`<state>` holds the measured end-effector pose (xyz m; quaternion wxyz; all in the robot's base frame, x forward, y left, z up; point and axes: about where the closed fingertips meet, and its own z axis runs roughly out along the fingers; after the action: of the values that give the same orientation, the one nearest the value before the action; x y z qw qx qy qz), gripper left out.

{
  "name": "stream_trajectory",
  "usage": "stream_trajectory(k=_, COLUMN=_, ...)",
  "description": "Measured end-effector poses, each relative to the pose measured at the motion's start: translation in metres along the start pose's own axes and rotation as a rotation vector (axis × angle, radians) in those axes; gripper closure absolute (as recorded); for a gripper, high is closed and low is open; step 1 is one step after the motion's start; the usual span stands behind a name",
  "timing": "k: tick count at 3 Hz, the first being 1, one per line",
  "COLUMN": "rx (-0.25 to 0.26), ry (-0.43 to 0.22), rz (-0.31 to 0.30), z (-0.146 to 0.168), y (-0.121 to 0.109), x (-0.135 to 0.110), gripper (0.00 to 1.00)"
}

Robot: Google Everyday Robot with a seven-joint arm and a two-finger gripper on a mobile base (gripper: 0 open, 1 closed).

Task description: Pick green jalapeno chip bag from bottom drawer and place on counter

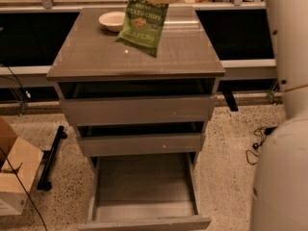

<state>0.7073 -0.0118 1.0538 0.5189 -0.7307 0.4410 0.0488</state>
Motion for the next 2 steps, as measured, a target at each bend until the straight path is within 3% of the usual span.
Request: stream_trajectory(k=2, rx=0.027, ry=0.092, rz=0.057, z=0.062, y=-0.018, x=0.058, gripper=0.98)
